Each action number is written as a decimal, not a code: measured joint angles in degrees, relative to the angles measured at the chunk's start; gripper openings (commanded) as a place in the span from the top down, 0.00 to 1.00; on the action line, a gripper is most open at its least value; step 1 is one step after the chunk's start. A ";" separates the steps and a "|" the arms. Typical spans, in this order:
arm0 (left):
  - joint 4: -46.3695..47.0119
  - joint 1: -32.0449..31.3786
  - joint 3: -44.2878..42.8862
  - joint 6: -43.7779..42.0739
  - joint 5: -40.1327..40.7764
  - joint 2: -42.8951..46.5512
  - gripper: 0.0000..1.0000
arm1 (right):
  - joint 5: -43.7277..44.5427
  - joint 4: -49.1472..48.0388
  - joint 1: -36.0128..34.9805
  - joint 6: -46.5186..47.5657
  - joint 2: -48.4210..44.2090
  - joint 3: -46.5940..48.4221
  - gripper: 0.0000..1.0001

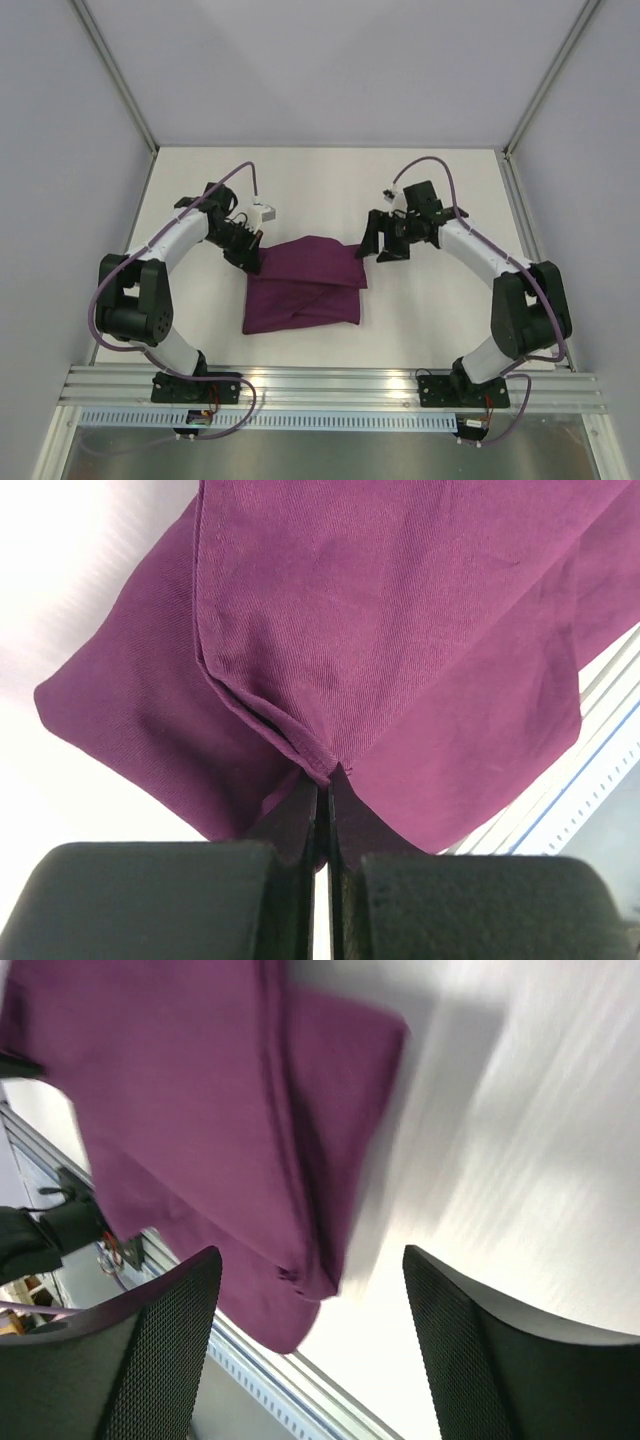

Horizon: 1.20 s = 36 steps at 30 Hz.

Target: Prepare the surgical pack

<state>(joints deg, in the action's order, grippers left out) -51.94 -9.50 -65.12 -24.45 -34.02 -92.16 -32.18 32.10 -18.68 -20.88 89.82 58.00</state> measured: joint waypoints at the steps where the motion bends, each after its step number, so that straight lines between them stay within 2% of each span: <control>1: 0.20 0.00 0.11 -0.35 0.11 0.00 1.00 | 0.31 0.59 0.00 0.20 0.20 2.82 0.23; 6: 1.18 0.02 1.29 -1.66 0.57 0.00 1.00 | 0.74 1.20 0.11 0.09 7.10 18.88 0.24; 13: 1.64 0.02 1.79 -1.75 0.87 0.00 1.00 | -1.22 4.57 -0.07 -3.15 30.91 39.58 0.30; 17: 1.81 0.02 1.88 -1.66 0.90 0.00 1.00 | -4.13 7.28 -0.72 -4.98 39.80 43.30 0.32; 22: 2.10 0.02 2.08 -1.44 0.85 0.00 1.00 | -11.30 7.69 -2.73 -8.81 44.72 45.22 0.35; 28: 2.14 0.02 2.08 -1.40 0.94 0.00 1.00 | -16.87 7.56 -5.03 -11.96 49.00 48.37 0.54; 31: 2.14 0.00 2.08 -1.38 1.07 0.00 1.00 | -18.38 7.89 -5.31 -12.52 50.03 48.76 0.71; 32: 2.14 0.00 2.08 -1.38 1.09 -0.02 1.00 | -18.53 7.98 -5.33 -12.68 50.05 48.76 0.81; 34: 2.16 0.00 2.08 -1.38 1.09 -0.07 1.00 | -19.04 7.39 -5.29 -13.29 50.05 49.05 0.94; 36: 2.27 0.00 2.08 -1.36 1.09 -0.17 1.00 | -19.43 6.56 -5.29 -14.25 50.05 49.42 1.00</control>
<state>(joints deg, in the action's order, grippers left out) -49.67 -9.50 -63.05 -25.80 -32.93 -92.33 -51.62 38.65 -23.97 -35.14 139.87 107.42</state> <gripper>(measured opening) 0.018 0.069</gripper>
